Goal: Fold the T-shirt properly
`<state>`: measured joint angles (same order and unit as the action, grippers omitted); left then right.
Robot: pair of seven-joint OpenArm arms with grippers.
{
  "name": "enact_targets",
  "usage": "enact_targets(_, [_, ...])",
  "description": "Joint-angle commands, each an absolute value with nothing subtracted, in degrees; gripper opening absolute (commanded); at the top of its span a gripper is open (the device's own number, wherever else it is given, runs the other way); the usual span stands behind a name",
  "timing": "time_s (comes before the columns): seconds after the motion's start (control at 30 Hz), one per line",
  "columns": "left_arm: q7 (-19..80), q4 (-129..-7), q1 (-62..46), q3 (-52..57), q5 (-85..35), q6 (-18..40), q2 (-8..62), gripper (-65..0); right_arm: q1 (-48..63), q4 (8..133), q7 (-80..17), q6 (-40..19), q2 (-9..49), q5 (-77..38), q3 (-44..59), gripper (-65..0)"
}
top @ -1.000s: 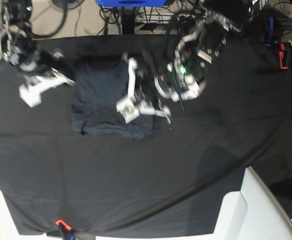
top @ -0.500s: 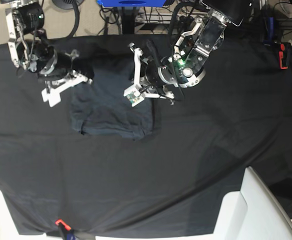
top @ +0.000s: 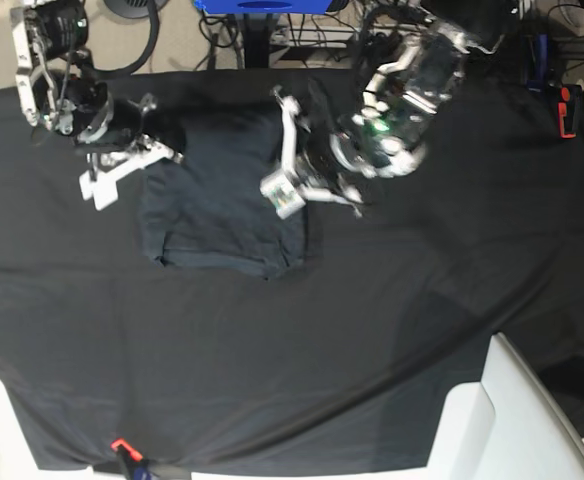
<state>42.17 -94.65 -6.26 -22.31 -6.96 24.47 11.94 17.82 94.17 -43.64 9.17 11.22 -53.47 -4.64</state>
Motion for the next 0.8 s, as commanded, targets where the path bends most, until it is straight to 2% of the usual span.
enact_targets(0.0, [41.80,-96.48,-7.08,-19.21,-6.99,24.48,12.97,-65.0,17.01,96.13,-43.30,8.75,11.91,-54.02,-4.35,-62.9])
enact_targets(0.17, [41.36,-95.52,-14.02,-3.21,-6.99,24.48,16.31,-65.0,14.37,97.19,-43.91,8.57,14.11,-54.02,-4.79,-62.9])
enact_targets(0.3, [41.10,-93.85,-20.09,5.23,-6.99,24.48,19.56,-65.0,14.81,97.10,-42.59,8.57,15.69,-53.41,-2.24,-62.9])
enact_targets(0.4, [36.00,-94.73,-26.77,6.55,-6.90,24.48,21.76,-65.0,17.45,98.07,-42.42,8.66,16.40,-50.15,1.27,-62.9])
enact_targets(0.53, [28.88,-99.30,-37.67,6.37,-6.90,24.48,22.90,-65.0,26.07,109.23,-49.98,8.75,16.48,-45.23,7.87,-62.9])
enact_targets(0.63, [28.35,-102.46,-43.91,6.37,-6.90,24.48,22.11,-65.0,32.57,113.36,-55.16,8.75,14.02,-44.35,13.49,-62.9])
enact_targets(0.77, [28.35,-102.02,-49.45,6.73,-6.55,24.48,18.86,-65.0,39.43,111.43,-57.19,8.31,12.26,-44.09,18.07,-62.9])
